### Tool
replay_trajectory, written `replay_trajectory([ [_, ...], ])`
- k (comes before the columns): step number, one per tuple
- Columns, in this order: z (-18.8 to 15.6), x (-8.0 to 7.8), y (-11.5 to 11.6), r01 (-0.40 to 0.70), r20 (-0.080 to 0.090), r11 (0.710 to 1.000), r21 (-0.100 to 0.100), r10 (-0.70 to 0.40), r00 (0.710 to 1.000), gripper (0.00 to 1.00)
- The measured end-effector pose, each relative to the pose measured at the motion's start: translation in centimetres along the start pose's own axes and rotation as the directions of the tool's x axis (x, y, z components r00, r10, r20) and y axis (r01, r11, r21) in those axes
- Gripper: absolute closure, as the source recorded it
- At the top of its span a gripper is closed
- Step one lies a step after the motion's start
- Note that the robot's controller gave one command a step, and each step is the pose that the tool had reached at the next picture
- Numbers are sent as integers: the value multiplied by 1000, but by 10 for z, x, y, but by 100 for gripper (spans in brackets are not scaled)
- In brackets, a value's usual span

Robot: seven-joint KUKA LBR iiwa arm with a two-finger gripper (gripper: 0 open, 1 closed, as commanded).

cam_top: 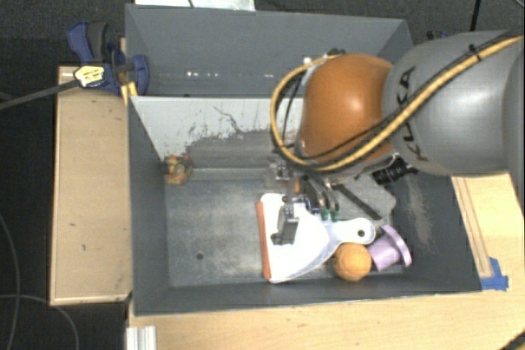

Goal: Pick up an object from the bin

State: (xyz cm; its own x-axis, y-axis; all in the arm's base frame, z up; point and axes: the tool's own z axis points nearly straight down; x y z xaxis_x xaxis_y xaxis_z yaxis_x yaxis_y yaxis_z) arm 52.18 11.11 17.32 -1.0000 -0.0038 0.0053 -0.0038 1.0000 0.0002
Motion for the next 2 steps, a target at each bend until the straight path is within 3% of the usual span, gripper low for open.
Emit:
replay_trajectory([
  [1,-5,-2,-1,-4,8,1000,-1,4,1000,0],
  [2,-4,-3,-11,145,7,989,0,-145,989,0],
])
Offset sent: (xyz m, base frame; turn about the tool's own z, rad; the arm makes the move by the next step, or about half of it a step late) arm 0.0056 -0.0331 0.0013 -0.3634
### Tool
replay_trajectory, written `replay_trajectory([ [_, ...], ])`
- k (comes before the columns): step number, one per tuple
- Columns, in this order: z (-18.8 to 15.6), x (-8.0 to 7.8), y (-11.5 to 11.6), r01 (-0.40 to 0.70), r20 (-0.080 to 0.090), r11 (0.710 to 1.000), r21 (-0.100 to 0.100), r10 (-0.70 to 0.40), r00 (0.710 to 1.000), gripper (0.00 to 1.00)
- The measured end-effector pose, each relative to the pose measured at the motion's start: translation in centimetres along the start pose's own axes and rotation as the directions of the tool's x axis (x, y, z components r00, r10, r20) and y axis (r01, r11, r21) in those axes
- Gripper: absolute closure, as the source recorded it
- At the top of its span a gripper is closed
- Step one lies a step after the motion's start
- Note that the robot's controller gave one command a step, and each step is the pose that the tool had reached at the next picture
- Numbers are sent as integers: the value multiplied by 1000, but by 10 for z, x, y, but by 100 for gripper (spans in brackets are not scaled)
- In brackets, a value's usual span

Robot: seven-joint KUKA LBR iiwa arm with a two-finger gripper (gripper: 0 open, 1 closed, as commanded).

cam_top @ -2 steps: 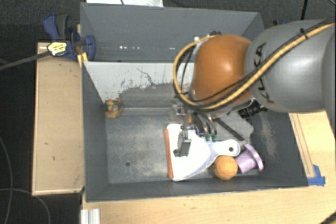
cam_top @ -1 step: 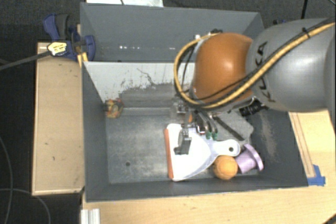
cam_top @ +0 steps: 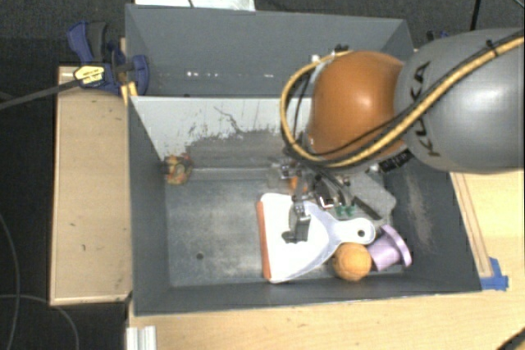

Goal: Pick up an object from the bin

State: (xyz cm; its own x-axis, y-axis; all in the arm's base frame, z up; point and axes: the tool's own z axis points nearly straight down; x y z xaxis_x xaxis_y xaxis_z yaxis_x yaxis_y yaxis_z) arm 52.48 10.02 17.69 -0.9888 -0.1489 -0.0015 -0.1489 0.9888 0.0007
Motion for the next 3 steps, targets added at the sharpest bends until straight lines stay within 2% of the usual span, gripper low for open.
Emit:
replay_trajectory([
  [1,7,-4,-21,178,0,984,0,-178,984,0],
  [2,35,8,-50,8,4,1000,0,-8,1000,0],
  [3,48,9,-66,-1,-1,1000,1,1,1000,0],
])
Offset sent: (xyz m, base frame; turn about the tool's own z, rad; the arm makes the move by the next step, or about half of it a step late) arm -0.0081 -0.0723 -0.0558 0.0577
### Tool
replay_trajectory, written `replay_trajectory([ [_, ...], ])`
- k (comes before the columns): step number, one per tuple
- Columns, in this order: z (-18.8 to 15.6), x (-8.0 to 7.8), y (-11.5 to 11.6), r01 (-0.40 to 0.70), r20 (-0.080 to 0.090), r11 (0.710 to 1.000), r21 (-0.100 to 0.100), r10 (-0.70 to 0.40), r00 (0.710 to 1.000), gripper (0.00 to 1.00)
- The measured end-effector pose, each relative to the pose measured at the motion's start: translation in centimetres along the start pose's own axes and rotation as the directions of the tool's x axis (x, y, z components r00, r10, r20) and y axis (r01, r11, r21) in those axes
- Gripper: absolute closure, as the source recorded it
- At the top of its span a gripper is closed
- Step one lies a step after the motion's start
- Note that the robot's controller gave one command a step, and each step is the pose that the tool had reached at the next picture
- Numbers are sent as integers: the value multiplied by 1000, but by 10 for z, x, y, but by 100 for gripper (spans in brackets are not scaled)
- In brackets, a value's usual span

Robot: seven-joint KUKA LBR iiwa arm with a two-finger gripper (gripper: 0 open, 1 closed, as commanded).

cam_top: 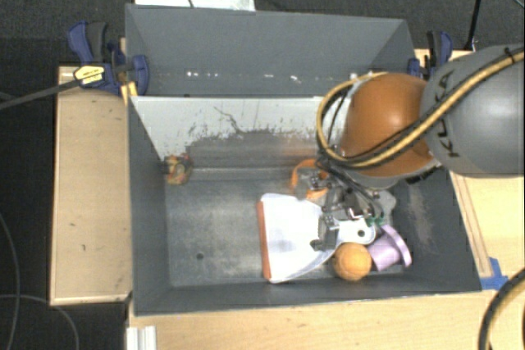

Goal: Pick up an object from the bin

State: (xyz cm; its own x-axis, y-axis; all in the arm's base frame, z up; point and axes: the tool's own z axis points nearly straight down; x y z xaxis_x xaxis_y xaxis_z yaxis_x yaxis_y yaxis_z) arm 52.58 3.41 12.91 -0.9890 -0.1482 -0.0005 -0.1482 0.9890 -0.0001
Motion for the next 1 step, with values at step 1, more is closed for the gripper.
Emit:
replay_trajectory([
  [1,58,10,-34,21,5,1000,0,-21,1000,100],
])
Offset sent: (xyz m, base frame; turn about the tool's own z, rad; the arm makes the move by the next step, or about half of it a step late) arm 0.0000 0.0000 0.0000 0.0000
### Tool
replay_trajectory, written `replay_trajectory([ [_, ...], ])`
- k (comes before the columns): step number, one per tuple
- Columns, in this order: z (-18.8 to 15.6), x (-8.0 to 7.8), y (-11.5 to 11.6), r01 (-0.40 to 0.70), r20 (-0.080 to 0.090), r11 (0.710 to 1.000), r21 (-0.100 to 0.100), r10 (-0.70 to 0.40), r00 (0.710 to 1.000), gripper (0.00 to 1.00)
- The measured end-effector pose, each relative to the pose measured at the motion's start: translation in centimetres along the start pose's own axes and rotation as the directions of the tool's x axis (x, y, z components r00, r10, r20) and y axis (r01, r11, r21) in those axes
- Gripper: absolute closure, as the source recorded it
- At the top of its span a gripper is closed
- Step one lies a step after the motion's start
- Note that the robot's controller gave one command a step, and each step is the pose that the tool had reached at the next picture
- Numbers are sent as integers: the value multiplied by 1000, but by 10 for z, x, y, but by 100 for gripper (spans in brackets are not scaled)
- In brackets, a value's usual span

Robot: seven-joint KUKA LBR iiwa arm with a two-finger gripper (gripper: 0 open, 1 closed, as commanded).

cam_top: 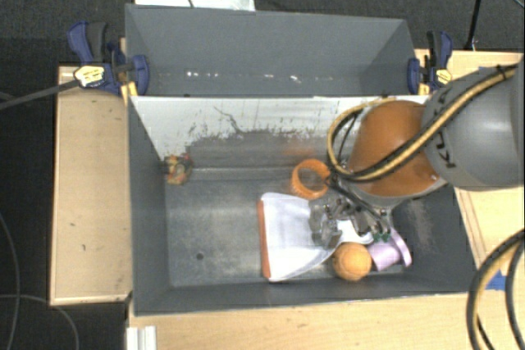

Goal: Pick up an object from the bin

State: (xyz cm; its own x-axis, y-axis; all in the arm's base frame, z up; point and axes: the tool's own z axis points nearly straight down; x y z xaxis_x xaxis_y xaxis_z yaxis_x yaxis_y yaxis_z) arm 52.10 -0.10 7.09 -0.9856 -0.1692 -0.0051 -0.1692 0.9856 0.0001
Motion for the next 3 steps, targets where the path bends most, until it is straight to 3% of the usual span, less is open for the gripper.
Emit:
replay_trajectory([
  [1,-1,-1,2,-1,3,1000,-3,1,1000,0],
  [2,-1,-1,1,-2,3,1000,-2,2,1000,0],
  [3,-13,-9,-1,-157,-9,988,-1,157,988,0],
])
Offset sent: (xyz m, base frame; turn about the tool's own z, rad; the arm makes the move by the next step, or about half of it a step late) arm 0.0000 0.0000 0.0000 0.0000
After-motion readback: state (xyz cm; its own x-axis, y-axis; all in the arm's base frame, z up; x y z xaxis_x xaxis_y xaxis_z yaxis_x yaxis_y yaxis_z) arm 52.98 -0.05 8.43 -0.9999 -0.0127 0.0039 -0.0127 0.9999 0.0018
